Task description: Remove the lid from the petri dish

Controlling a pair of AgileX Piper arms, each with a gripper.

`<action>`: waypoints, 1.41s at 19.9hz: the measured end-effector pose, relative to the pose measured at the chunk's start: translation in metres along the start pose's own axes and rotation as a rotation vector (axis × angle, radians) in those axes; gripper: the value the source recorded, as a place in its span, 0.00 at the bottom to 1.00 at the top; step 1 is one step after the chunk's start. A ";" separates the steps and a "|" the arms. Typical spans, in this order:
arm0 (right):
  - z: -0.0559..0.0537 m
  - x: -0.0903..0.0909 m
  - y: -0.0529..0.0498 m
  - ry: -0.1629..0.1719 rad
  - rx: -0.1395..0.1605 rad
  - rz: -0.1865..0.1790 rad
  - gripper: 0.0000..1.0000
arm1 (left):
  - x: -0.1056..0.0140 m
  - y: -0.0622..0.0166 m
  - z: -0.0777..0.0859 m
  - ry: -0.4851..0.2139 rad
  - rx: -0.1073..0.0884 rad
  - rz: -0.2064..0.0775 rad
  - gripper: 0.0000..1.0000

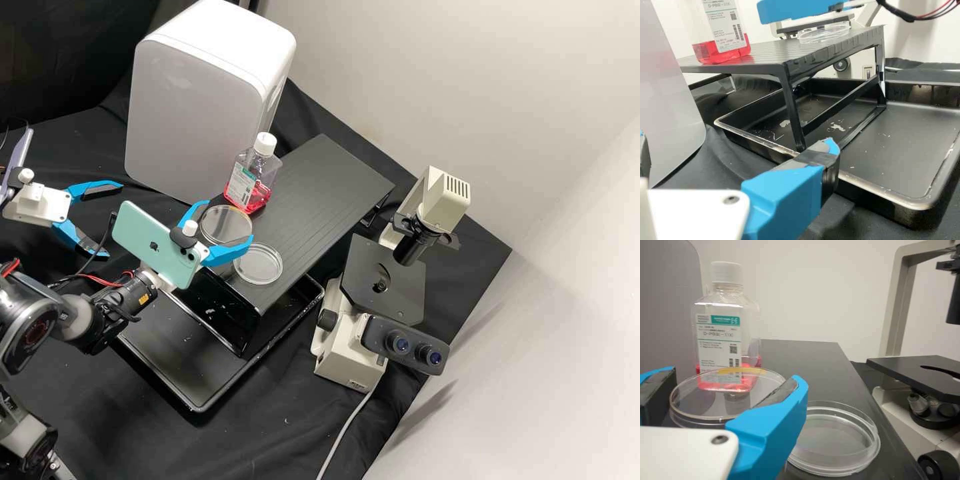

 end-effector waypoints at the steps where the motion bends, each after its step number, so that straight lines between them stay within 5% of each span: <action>1: 0.001 0.000 0.000 -0.009 -0.002 0.001 0.00 | 0.000 0.0000 0.000 0.000 0.000 0.000 1.00; 11: 0.013 0.003 -0.006 -0.061 -0.015 -0.013 0.00 | 0.000 0.0000 0.000 0.000 0.000 0.000 1.00; 28: 0.010 0.003 -0.009 -0.056 -0.023 -0.012 0.00 | 0.000 0.0000 0.000 0.000 0.000 0.000 1.00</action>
